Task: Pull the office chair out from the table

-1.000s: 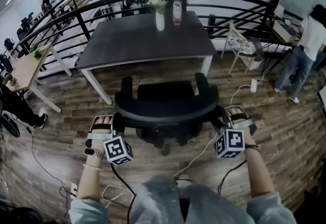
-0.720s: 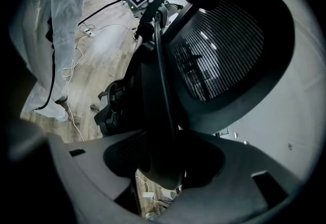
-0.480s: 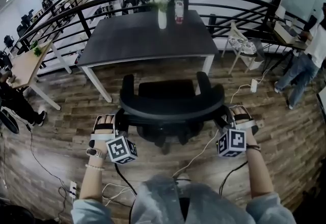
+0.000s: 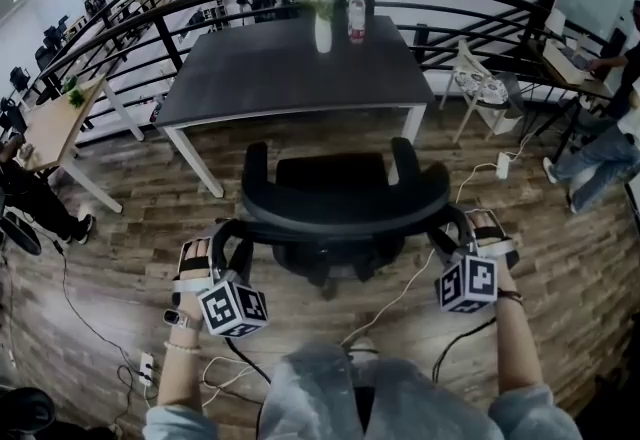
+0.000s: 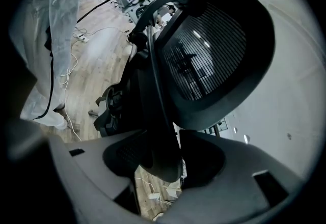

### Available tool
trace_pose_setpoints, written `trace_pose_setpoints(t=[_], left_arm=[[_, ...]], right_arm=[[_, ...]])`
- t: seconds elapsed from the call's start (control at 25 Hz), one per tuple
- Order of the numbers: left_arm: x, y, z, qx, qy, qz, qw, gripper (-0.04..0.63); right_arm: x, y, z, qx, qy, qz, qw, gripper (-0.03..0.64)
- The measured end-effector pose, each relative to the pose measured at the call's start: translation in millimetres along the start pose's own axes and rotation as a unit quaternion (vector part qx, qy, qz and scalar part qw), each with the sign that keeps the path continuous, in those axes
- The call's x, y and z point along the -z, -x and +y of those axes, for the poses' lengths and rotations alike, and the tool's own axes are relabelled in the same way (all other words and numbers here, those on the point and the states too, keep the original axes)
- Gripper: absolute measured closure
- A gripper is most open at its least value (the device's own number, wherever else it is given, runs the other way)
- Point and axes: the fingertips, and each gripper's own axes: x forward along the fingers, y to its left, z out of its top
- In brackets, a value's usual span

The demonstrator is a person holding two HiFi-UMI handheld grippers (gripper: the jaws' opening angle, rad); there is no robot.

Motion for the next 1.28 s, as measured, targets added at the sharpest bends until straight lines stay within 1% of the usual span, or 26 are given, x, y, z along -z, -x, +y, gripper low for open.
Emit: trace_pose_setpoints(t=[0.04,0.12,0.2,0.28,0.32,0.36,0.44,0.48,0.56,0.64,0.68,0.72,0.8,0.92,1.0,1.08,1.12,1.28], left_arm=[[-1,4,2,-0.007,0.011,-0.004,0.9999,0.381],[-6,14,11,-0.029,0.041,-0.016,0.9986,0.416],[-15,25,22,-0.053,0.091,-0.035,0.9938,0.419],[-27,36,34,-0.073,0.146,-0.058,0.9848,0.433],[-33,40,38,-0.08,0.169,-0.07,0.9798,0.454],[-38,44,41,-0.086,0.189,-0.08,0.9749,0.473],[-51,51,46,-0.093,0.22,-0.099,0.9659,0.489],[-57,55,49,-0.097,0.231,-0.107,0.9622,0.489],[-68,63,56,-0.107,0.247,-0.116,0.9562,0.491],[-77,70,62,-0.116,0.262,-0.127,0.9498,0.533],[-81,73,64,-0.117,0.271,-0.132,0.9462,0.543],[-83,76,66,-0.118,0.282,-0.136,0.9423,0.556],[-88,82,67,-0.115,0.308,-0.145,0.9333,0.583],[-95,88,66,-0.109,0.34,-0.157,0.9207,0.583],[-98,91,65,-0.1,0.355,-0.162,0.9154,0.583],[-104,93,62,-0.082,0.37,-0.168,0.9102,0.583],[-108,94,59,-0.071,0.379,-0.172,0.9066,0.583],[-121,96,46,-0.027,0.413,-0.18,0.8923,0.583]], right_arm=[[0,4,0,0.0,-0.006,-0.003,1.0,0.406],[0,13,-1,0.003,-0.021,-0.009,1.0,0.416],[-2,21,-2,0.01,-0.044,-0.02,0.999,0.425],[-6,28,-4,0.018,-0.077,-0.036,0.996,0.463],[-10,32,-5,0.021,-0.097,-0.043,0.994,0.463],[-14,35,-6,0.023,-0.116,-0.051,0.992,0.464],[-22,42,-8,0.027,-0.156,-0.063,0.985,0.497],[-27,47,-10,0.026,-0.181,-0.071,0.981,0.518],[-40,57,-15,0.028,-0.236,-0.097,0.967,0.548],[-54,67,-22,0.032,-0.285,-0.129,0.949,0.582],[-61,72,-25,0.033,-0.305,-0.144,0.941,0.594],[-67,77,-27,0.032,-0.322,-0.157,0.933,0.608],[-77,85,-30,0.031,-0.347,-0.178,0.92,0.611],[-89,95,-34,0.037,-0.374,-0.202,0.904,0.612],[-96,101,-39,0.043,-0.398,-0.217,0.89,0.612],[-100,104,-42,0.045,-0.423,-0.228,0.876,0.612],[-101,104,-42,0.044,-0.432,-0.232,0.87,0.612],[-102,101,-37,0.04,-0.453,-0.237,0.858,0.614]])
